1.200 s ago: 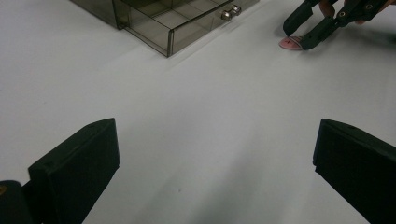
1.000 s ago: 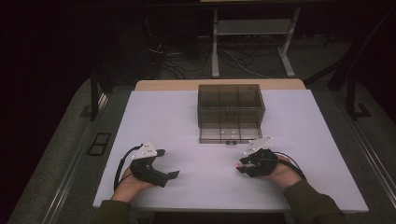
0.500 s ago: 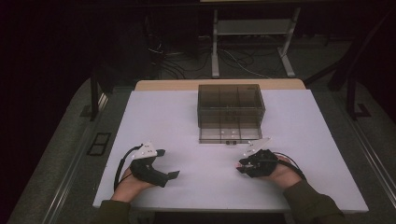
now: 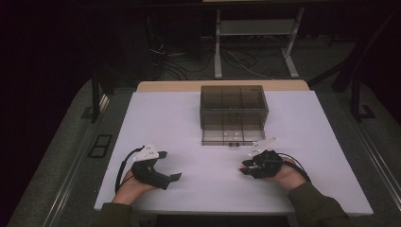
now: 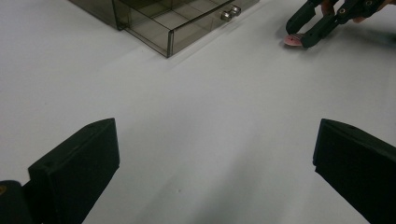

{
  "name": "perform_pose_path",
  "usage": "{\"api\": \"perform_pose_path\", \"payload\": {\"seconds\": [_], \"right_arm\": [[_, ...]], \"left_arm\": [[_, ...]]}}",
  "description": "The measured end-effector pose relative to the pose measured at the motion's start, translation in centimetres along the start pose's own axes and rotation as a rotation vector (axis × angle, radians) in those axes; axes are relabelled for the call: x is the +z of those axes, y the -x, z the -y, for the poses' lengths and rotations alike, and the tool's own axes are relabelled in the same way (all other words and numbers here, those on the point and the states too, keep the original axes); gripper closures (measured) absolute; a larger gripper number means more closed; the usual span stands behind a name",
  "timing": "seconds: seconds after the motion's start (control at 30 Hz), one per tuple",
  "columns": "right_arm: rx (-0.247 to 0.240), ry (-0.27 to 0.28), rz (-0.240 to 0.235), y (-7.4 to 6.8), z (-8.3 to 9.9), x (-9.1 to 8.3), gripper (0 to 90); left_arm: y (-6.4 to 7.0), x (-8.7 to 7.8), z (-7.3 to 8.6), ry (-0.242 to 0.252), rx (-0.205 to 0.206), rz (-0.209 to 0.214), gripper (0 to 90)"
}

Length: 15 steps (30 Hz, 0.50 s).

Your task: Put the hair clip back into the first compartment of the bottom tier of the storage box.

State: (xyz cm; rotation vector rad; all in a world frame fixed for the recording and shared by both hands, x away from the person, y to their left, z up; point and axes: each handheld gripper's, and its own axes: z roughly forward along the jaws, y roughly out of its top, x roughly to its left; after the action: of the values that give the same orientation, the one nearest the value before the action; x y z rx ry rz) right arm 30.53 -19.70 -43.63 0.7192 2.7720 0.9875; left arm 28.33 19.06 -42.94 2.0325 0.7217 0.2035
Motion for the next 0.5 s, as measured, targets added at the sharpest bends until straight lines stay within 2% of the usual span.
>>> {"api": "perform_pose_path", "payload": {"seconds": [0.3,0.5], "right_arm": [[0.002,0.010,-0.006,0.12,-0.03,-0.31,67.0],[0.023,0.025,-0.013,0.27,-0.09,-0.68,67.0]], "left_arm": [[0.01,0.05,0.01,-0.003,0.002,0.000,0.0],[0.00,0.05,0.00,-0.003,0.002,0.001,0.0]]}}
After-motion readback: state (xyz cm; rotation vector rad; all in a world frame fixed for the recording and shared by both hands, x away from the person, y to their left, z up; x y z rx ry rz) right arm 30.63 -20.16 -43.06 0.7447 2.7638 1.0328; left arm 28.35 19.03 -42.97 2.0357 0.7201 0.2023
